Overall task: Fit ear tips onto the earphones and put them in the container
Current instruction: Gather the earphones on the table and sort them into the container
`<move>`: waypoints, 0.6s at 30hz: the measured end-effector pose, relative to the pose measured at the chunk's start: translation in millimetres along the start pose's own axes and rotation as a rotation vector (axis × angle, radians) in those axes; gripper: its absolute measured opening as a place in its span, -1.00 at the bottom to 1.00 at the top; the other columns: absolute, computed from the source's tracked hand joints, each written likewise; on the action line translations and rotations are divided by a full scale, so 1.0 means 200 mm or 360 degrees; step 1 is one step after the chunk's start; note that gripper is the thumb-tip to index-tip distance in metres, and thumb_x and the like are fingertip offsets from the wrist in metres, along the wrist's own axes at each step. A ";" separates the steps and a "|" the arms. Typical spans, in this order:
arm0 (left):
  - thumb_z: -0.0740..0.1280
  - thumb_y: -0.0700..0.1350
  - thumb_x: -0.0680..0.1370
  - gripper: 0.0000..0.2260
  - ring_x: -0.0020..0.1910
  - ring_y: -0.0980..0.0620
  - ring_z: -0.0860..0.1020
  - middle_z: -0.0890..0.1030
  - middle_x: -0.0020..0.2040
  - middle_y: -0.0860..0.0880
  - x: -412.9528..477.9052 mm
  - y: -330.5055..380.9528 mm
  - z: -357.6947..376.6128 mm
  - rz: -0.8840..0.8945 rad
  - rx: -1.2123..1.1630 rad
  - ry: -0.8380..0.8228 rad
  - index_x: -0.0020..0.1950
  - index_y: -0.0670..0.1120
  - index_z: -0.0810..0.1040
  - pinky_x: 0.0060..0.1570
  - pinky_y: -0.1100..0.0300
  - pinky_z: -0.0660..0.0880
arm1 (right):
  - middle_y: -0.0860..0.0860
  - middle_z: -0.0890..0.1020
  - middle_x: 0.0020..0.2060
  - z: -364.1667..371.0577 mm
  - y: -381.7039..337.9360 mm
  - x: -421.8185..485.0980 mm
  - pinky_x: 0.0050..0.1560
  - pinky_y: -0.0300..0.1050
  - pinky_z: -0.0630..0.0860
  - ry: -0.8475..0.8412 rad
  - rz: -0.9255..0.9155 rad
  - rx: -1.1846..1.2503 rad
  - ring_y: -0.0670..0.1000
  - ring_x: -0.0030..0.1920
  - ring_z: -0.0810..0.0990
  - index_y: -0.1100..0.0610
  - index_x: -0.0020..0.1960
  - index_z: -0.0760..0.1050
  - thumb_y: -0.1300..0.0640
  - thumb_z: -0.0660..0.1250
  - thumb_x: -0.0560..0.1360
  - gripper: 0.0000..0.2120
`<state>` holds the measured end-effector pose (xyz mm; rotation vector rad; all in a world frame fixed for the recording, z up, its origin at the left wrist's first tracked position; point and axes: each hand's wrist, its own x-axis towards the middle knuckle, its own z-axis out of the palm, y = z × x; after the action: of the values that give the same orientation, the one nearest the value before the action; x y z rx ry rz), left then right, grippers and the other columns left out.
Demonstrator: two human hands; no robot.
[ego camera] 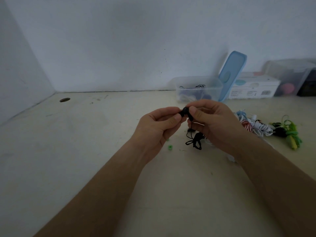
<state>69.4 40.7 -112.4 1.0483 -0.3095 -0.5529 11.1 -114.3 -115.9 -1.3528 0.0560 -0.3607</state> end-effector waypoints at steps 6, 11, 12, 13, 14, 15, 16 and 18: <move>0.29 -0.45 0.52 -0.81 -0.10 -0.01 0.71 0.72 -0.10 -0.16 0.00 0.00 0.00 0.0007 0.0043 -0.0025 -0.04 -0.23 0.63 -0.15 0.31 0.61 | 0.10 0.68 -0.25 -0.01 0.00 0.00 -0.13 -0.16 0.62 0.0024 -0.0011 -0.0068 0.03 -0.23 0.63 0.17 -0.10 0.62 0.25 0.36 0.48 -0.93; 0.32 -0.43 0.50 -0.83 -0.14 -0.01 0.71 0.71 -0.12 -0.17 -0.01 0.00 -0.01 0.0032 0.0096 -0.0041 -0.06 -0.21 0.63 -0.17 0.30 0.60 | 0.20 0.66 -0.20 -0.01 -0.02 -0.01 -0.16 -0.15 0.61 -0.0102 0.0066 -0.0030 0.07 -0.23 0.62 0.20 -0.08 0.62 0.18 0.38 0.38 -0.85; 0.32 -0.43 0.49 -0.83 -0.14 -0.01 0.71 0.71 -0.12 -0.17 -0.01 0.00 -0.01 0.0037 0.0106 -0.0048 -0.06 -0.21 0.63 -0.17 0.30 0.60 | 0.20 0.65 -0.21 -0.02 -0.02 -0.01 -0.18 -0.16 0.60 -0.0126 0.0083 -0.0010 0.04 -0.27 0.61 0.20 -0.08 0.61 0.19 0.37 0.38 -0.86; 0.32 -0.42 0.49 -0.83 -0.14 -0.01 0.71 0.71 -0.13 -0.17 -0.01 0.00 -0.01 0.0043 0.0114 -0.0058 -0.06 -0.20 0.63 -0.17 0.30 0.60 | 0.20 0.64 -0.22 -0.02 -0.02 -0.01 -0.20 -0.16 0.60 -0.0141 0.0102 0.0020 0.03 -0.29 0.60 0.21 -0.08 0.61 0.19 0.37 0.39 -0.86; 0.33 -0.42 0.49 -0.84 -0.14 0.00 0.71 0.71 -0.13 -0.17 -0.01 0.00 -0.01 0.0051 0.0121 -0.0069 -0.06 -0.20 0.62 -0.17 0.30 0.60 | 0.20 0.64 -0.22 -0.02 -0.03 -0.01 -0.21 -0.16 0.60 -0.0151 0.0118 0.0048 0.03 -0.30 0.60 0.21 -0.08 0.60 0.20 0.36 0.39 -0.86; 0.33 -0.41 0.49 -0.84 -0.14 0.00 0.70 0.71 -0.13 -0.16 -0.01 0.00 -0.01 0.0062 0.0128 -0.0081 -0.07 -0.20 0.62 -0.16 0.30 0.60 | 0.20 0.64 -0.22 -0.02 -0.02 -0.01 -0.21 -0.16 0.60 -0.0157 0.0131 0.0070 0.03 -0.30 0.60 0.21 -0.08 0.61 0.20 0.36 0.40 -0.86; 0.33 -0.41 0.49 -0.84 -0.14 0.00 0.70 0.71 -0.14 -0.16 -0.01 0.00 -0.01 0.0074 0.0135 -0.0091 -0.07 -0.19 0.62 -0.16 0.30 0.60 | 0.21 0.64 -0.21 -0.02 -0.02 -0.01 -0.20 -0.16 0.60 -0.0163 0.0141 0.0084 0.04 -0.29 0.60 0.21 -0.08 0.61 0.20 0.36 0.40 -0.87; 0.32 -0.40 0.50 -0.84 -0.15 0.02 0.70 0.71 -0.14 -0.15 -0.01 0.00 -0.01 0.0099 0.0152 -0.0110 -0.07 -0.19 0.62 -0.15 0.30 0.60 | 0.20 0.64 -0.21 -0.02 -0.02 -0.01 -0.20 -0.15 0.60 -0.0170 0.0159 0.0099 0.04 -0.27 0.60 0.20 -0.08 0.61 0.20 0.36 0.40 -0.87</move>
<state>68.9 42.7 -113.7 1.1091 -0.4317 -0.5231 7.7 -118.9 -112.9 -1.3002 0.0230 -0.2043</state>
